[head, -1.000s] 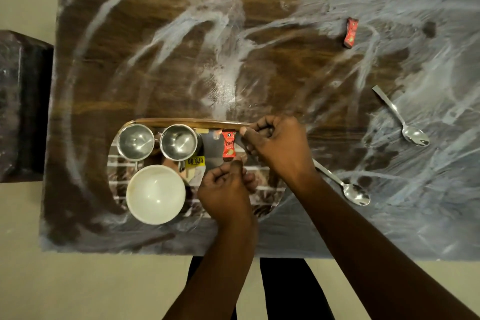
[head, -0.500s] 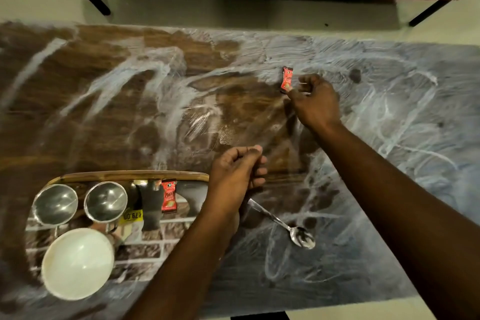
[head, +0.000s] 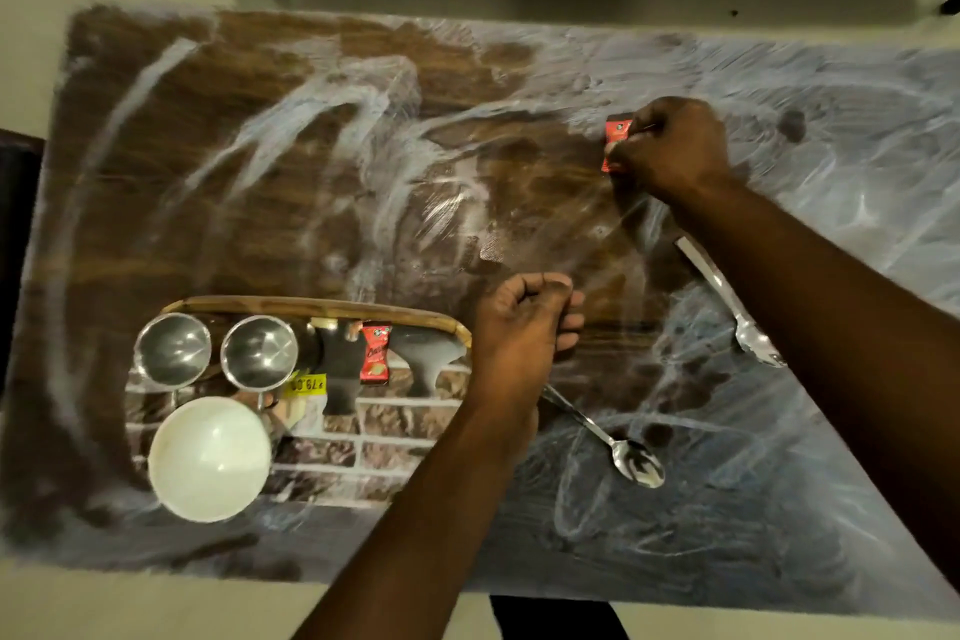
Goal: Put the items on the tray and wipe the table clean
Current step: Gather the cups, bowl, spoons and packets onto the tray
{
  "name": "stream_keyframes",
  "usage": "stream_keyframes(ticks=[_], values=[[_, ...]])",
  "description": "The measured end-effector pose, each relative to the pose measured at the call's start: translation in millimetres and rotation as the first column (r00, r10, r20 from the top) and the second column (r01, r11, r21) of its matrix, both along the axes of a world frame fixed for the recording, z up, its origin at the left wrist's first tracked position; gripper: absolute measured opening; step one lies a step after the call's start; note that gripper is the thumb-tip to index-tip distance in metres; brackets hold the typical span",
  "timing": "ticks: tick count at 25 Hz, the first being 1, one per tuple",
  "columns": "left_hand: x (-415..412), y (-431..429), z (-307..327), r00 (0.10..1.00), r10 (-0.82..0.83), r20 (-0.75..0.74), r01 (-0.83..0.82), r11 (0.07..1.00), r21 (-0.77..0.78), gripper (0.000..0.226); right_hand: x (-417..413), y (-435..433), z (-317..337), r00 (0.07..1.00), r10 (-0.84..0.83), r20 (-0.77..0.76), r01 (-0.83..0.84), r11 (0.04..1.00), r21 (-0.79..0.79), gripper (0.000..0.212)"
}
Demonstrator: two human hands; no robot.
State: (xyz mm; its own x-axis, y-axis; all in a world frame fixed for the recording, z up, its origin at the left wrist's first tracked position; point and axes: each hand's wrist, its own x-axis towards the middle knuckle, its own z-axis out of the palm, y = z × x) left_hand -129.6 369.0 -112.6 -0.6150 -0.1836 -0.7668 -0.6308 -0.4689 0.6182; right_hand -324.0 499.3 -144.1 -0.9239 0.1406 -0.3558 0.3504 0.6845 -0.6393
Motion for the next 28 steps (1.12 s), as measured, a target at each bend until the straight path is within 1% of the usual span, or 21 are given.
stream_keyframes(ticks=[1, 3, 5, 7, 8, 11, 13, 16, 19, 21, 24, 28], values=[[8.4, -0.7, -0.1, 0.999, 0.037, -0.007, -0.037, 0.999, -0.013, 0.006, 13.1, -4.3, 6.9, 1.0, 0.026, 0.006, -0.026, 0.998, -0.062, 0.018], [30.0, -4.6, -2.6, 0.989, 0.147, -0.019, -0.147, 0.987, -0.058, 0.007, 50.7, -16.0, 18.7, 0.998, 0.053, 0.043, -0.043, 0.974, -0.223, 0.018], [58.1, -16.3, -5.1, 0.962, 0.272, -0.013, -0.272, 0.958, -0.089, 0.016, 99.1, -33.6, 26.8, 0.985, 0.106, 0.136, -0.048, 0.925, -0.377, 0.013], [85.9, -32.6, -7.9, 0.936, 0.351, 0.027, -0.346, 0.932, -0.107, 0.023, 146.5, -57.4, 27.6, 0.956, 0.177, 0.232, -0.048, 0.88, -0.472, 0.013], [97.9, -42.0, -9.2, 0.926, 0.374, 0.049, -0.366, 0.922, -0.126, 0.025, 166.5, -69.9, 25.1, 0.941, 0.216, 0.26, -0.067, 0.872, -0.484, 0.014], [118.2, -66.3, -14.7, 0.904, 0.418, 0.091, -0.401, 0.902, -0.161, 0.026, 199.8, -101.3, 15.0, 0.91, 0.293, 0.292, -0.15, 0.891, -0.428, 0.01], [124.6, -77.8, -19.2, 0.897, 0.427, 0.114, -0.409, 0.899, -0.157, 0.025, 206.7, -115.0, 13.2, 0.902, 0.318, 0.292, -0.201, 0.908, -0.367, 0.011], [125.4, -86.2, -25.3, 0.881, 0.448, 0.154, -0.43, 0.892, -0.141, 0.021, 209.8, -126.1, 14.6, 0.897, 0.364, 0.25, -0.318, 0.925, -0.208, 0.016], [119.9, -82.5, -29.9, 0.887, 0.435, 0.153, -0.417, 0.899, -0.136, 0.015, 209.2, -130.3, 18.4, 0.888, 0.412, 0.202, -0.412, 0.91, -0.046, 0.015], [118.0, -78.9, -33.2, 0.889, 0.433, 0.153, -0.416, 0.9, -0.129, 0.016, 210.0, -131.0, 20.0, 0.893, 0.409, 0.187, -0.414, 0.91, -0.016, 0.016], [117.6, -76.1, -36.9, 0.884, 0.44, 0.159, -0.421, 0.896, -0.139, 0.015, 212.3, -129.3, 19.3, 0.91, 0.377, 0.173, -0.378, 0.925, -0.024, 0.02], [118.3, -77.6, -37.5, 0.876, 0.453, 0.166, -0.432, 0.89, -0.147, 0.013, 213.1, -127.9, 15.7, 0.921, 0.346, 0.179, -0.347, 0.938, -0.024, 0.02]])
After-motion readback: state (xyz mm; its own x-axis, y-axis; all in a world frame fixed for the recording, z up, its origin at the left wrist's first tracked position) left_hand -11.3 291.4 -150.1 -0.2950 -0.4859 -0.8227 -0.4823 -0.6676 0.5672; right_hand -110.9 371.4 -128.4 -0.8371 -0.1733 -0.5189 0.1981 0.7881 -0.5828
